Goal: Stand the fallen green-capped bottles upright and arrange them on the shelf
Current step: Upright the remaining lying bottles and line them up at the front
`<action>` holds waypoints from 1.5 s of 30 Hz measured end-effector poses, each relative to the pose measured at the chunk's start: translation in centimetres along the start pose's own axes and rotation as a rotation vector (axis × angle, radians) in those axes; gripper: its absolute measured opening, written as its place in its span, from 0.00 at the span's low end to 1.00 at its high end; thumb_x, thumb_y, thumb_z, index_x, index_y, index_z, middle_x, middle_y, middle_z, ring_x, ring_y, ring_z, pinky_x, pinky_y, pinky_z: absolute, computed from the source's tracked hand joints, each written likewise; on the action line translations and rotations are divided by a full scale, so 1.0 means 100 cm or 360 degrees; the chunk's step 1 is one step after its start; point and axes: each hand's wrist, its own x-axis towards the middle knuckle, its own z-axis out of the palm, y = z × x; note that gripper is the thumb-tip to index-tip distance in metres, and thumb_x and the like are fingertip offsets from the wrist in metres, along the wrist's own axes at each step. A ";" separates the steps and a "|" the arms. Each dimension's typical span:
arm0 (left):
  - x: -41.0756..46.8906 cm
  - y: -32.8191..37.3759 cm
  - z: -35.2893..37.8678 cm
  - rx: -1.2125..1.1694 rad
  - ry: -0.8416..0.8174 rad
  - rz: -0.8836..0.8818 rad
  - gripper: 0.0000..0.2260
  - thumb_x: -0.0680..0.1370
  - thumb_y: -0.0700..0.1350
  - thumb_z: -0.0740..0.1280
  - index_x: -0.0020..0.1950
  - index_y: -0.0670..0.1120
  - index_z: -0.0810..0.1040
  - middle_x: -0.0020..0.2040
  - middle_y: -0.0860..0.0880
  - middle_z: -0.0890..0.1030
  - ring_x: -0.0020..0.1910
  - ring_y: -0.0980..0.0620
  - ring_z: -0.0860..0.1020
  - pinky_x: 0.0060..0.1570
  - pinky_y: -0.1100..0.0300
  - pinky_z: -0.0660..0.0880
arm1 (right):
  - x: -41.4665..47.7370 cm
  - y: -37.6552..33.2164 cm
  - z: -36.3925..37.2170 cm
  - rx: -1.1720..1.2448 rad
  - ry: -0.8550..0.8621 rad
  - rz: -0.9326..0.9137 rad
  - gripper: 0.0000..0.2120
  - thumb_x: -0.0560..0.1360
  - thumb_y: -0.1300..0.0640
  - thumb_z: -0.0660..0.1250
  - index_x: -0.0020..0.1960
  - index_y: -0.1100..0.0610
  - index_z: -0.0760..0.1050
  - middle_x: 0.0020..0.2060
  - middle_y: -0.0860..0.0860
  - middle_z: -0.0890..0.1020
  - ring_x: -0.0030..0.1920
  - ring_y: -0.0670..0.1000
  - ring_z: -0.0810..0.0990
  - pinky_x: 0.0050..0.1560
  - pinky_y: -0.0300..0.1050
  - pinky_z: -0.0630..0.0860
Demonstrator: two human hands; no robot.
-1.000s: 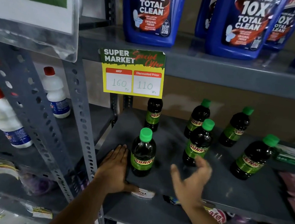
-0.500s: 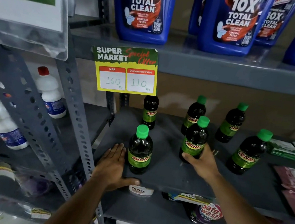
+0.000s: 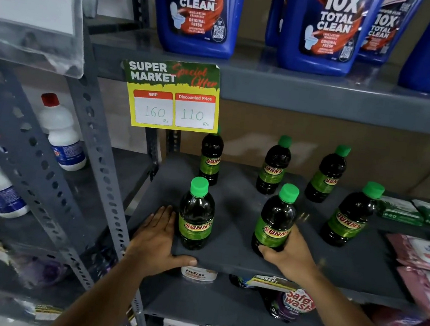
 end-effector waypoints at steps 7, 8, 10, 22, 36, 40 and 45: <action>-0.001 -0.003 0.003 -0.0025 0.0040 -0.0007 0.61 0.60 0.85 0.47 0.78 0.41 0.43 0.80 0.41 0.47 0.78 0.45 0.45 0.75 0.50 0.44 | -0.032 0.006 -0.017 0.0348 0.0565 -0.0239 0.43 0.67 0.38 0.75 0.74 0.50 0.62 0.62 0.45 0.76 0.63 0.46 0.77 0.63 0.40 0.73; -0.001 -0.003 0.004 -0.0030 0.0048 -0.0007 0.61 0.60 0.85 0.47 0.78 0.41 0.43 0.80 0.41 0.48 0.78 0.45 0.46 0.75 0.50 0.44 | -0.035 0.006 -0.027 0.0308 0.0841 -0.0268 0.36 0.67 0.40 0.75 0.71 0.48 0.66 0.57 0.46 0.77 0.59 0.44 0.77 0.59 0.36 0.73; -0.001 -0.004 0.003 -0.0034 0.0061 0.0005 0.61 0.60 0.85 0.47 0.78 0.42 0.43 0.80 0.40 0.48 0.78 0.45 0.47 0.74 0.51 0.44 | -0.028 0.012 -0.054 0.0031 0.1362 -0.0190 0.33 0.64 0.47 0.80 0.65 0.47 0.71 0.53 0.53 0.78 0.56 0.47 0.78 0.57 0.36 0.71; -0.002 -0.001 -0.002 -0.0009 0.0026 -0.0011 0.62 0.58 0.85 0.43 0.78 0.43 0.39 0.80 0.41 0.46 0.78 0.46 0.45 0.75 0.51 0.44 | 0.013 0.044 -0.114 -0.0127 0.0768 0.0538 0.36 0.62 0.54 0.82 0.66 0.54 0.70 0.57 0.54 0.81 0.54 0.56 0.80 0.50 0.48 0.73; -0.001 -0.002 -0.001 -0.0002 0.0055 0.0026 0.60 0.61 0.84 0.47 0.78 0.43 0.42 0.80 0.41 0.48 0.78 0.45 0.48 0.75 0.50 0.47 | -0.023 0.033 -0.134 -0.0188 0.0006 0.0365 0.20 0.63 0.70 0.78 0.48 0.51 0.79 0.40 0.46 0.87 0.41 0.40 0.84 0.45 0.38 0.74; -0.004 0.000 -0.005 -0.0046 0.0026 0.0002 0.60 0.61 0.84 0.49 0.79 0.44 0.41 0.80 0.42 0.47 0.78 0.45 0.47 0.75 0.49 0.47 | -0.021 0.036 -0.133 -0.0123 0.0022 0.0361 0.23 0.62 0.70 0.79 0.50 0.52 0.77 0.42 0.50 0.86 0.47 0.50 0.85 0.48 0.44 0.77; -0.002 0.002 -0.011 -0.0108 -0.0045 -0.0026 0.60 0.60 0.84 0.51 0.78 0.46 0.39 0.80 0.43 0.45 0.78 0.45 0.46 0.76 0.48 0.46 | -0.021 0.043 -0.131 0.0056 0.0024 0.0389 0.26 0.60 0.67 0.82 0.54 0.52 0.77 0.46 0.50 0.87 0.51 0.52 0.85 0.61 0.61 0.77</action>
